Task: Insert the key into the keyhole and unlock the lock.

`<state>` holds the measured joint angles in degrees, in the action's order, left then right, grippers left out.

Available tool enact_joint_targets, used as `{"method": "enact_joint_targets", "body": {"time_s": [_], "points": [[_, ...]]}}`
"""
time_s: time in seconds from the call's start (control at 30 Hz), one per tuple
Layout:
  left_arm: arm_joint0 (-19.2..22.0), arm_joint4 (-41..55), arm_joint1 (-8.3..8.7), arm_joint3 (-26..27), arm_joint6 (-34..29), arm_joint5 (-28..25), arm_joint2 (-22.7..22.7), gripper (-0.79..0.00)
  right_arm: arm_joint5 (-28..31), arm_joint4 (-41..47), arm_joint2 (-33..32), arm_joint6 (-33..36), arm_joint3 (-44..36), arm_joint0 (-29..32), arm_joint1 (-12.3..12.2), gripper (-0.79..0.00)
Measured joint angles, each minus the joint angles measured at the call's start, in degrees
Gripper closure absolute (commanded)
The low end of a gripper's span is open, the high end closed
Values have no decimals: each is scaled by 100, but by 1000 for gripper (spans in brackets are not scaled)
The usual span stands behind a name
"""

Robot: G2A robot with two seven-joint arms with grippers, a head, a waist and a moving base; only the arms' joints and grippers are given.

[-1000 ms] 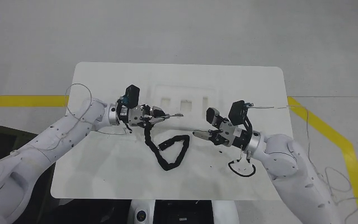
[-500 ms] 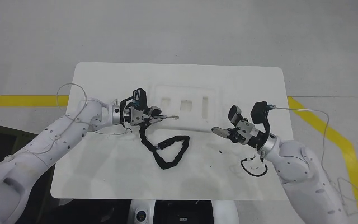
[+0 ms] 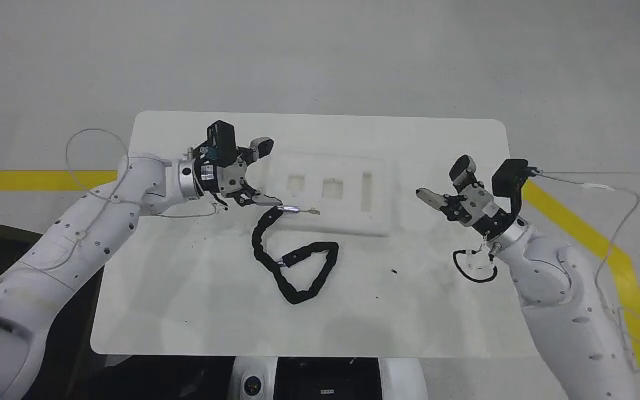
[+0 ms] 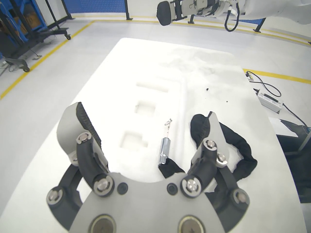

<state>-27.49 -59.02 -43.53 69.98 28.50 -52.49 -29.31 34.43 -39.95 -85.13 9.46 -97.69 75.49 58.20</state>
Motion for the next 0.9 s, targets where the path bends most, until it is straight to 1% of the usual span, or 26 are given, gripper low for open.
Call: {"method": "enact_joint_targets", "body": {"time_s": [0.27,0.37,0.5,0.67,0.9], "points": [[-24,-579,-24,-543,1233,210,-478,-785,-138,-1032,-351,-367,371,-479,-37,-785],[24,-810,-33,-725,1511,214,-614,-785,-185,-1289,-410,-350,476,-682,-51,-785],[65,-1051,-38,-893,1732,211,-770,-785,-244,-1687,-446,-214,517,-912,-74,-785],[-4,-1248,-14,-1067,1889,239,-968,-785,-389,-2012,-369,-106,451,-1073,-76,-785],[-29,-1319,-9,-1127,1961,200,-1023,-784,-426,-2031,-348,-114,459,-1102,-71,-785]]}}
